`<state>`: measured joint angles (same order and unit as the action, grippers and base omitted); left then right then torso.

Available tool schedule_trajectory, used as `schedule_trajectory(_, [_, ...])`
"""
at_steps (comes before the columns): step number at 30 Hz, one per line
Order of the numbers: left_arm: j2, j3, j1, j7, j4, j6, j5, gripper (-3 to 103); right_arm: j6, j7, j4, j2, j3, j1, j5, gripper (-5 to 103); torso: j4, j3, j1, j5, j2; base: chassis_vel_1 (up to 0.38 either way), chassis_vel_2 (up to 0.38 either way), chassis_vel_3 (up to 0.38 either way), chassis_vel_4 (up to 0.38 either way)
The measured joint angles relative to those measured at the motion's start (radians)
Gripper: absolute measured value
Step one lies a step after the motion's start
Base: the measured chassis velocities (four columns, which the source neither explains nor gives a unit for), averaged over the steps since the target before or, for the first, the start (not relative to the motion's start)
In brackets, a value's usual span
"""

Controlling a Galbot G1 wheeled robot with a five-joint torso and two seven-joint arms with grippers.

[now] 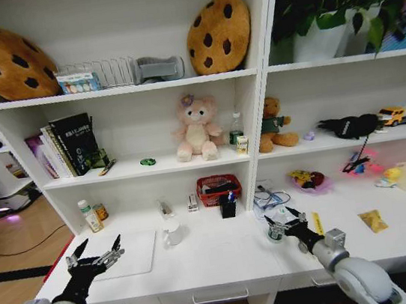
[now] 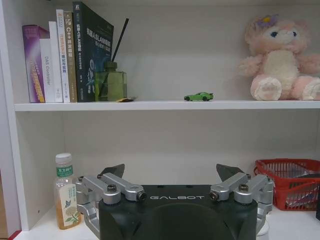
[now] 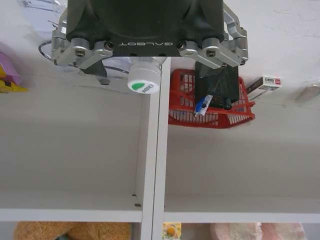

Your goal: Organize the objects on the table.

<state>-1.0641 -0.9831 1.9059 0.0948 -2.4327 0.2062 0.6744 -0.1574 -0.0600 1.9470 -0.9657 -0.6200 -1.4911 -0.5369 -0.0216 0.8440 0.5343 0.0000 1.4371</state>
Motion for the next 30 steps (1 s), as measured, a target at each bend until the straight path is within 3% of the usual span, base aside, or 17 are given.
schedule_trajectory(6, [0.0,0.0,0.0,0.0,0.0,0.0,0.0,100,-0.018,-0.008,-0.04,-0.004,0.034,0.035,-0.016,103,0.0,0.0,0.0,0.0,0.0,0.0,0.0,0.0,0.0])
schedule_trajectory(23, [0.0,0.0,0.0,0.0,0.0,0.0,0.0,100,-0.024,0.009,-0.012,-0.006,0.034,0.039,-0.039,41,0.0,0.0,0.0,0.0,0.0,0.0,0.0,0.0,0.0])
schedule_trajectory(26, [0.0,0.0,0.0,0.0,0.0,0.0,0.0,100,-0.025,0.012,-0.008,-0.005,0.028,0.035,-0.043,32,0.0,0.0,0.0,0.0,0.0,0.0,0.0,0.0,0.0])
schedule_trajectory(30, [0.0,0.0,0.0,0.0,0.0,0.0,0.0,100,-0.025,0.013,-0.006,-0.005,0.023,0.032,-0.044,31,-0.0001,0.0,0.0,0.0,0.0,0.0,0.0,0.0,0.0])
